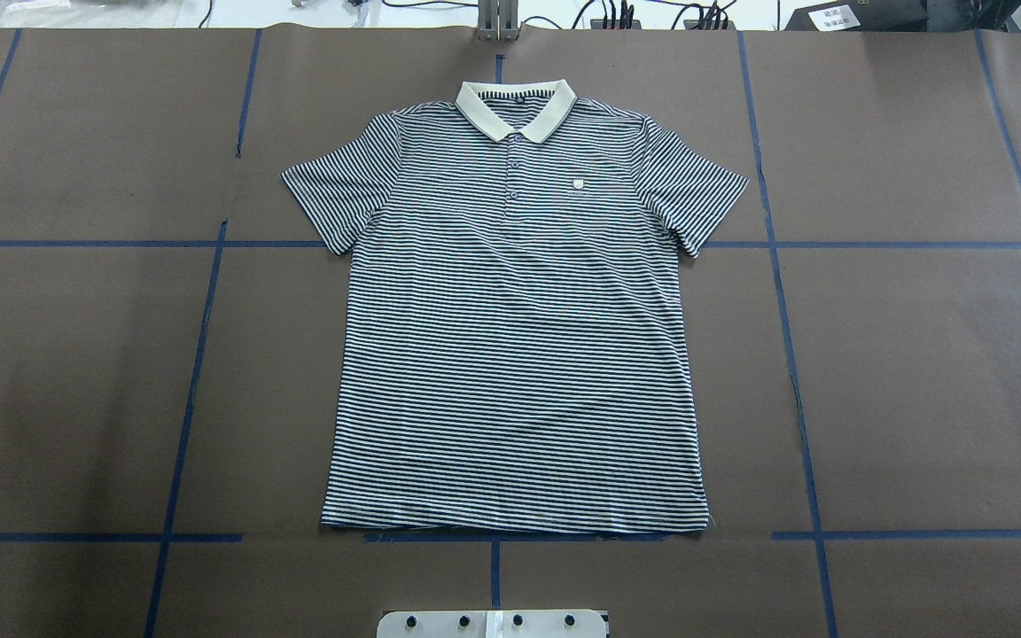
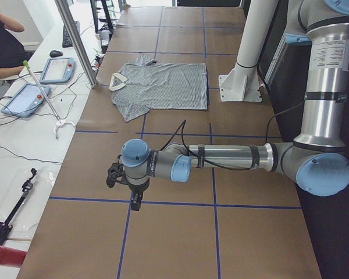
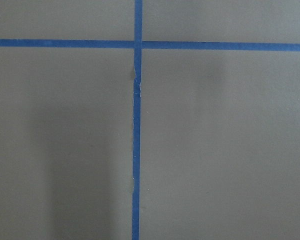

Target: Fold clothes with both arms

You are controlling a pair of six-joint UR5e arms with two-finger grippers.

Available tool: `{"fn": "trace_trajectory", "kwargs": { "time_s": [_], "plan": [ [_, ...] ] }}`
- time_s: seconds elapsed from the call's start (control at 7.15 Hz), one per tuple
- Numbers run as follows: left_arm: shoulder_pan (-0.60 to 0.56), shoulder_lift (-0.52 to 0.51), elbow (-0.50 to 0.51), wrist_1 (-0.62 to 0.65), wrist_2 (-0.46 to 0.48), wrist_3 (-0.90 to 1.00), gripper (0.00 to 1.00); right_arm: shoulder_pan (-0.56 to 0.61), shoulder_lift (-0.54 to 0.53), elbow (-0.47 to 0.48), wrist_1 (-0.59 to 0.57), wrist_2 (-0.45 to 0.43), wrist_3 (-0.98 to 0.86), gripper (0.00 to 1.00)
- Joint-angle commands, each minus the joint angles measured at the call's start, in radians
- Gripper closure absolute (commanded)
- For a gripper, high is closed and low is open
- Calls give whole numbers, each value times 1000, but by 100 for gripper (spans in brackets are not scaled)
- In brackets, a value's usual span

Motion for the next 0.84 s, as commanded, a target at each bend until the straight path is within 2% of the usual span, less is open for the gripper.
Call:
{"fn": "trace_trajectory", "kwargs": {
  "time_s": [0.0, 0.28, 0.42, 0.56, 0.7],
  "plan": [
    [0, 3, -8, 12, -7, 2, 0, 0, 31, 9, 0, 0, -3, 0],
    [5, -48, -8, -3, -15, -1, 0, -6, 82, 19, 12, 0, -1, 0],
    [6, -122, 5, 0, -18, -7, 0, -7, 111, 6, 101, 6, 0, 0],
    [14, -179, 6, -6, -24, -4, 0, -24, 120, -58, 250, 35, 23, 0],
    [93, -200, 10, -157, -23, -5, 0, -103, 171, -97, 347, 55, 200, 0]
  ]
}}
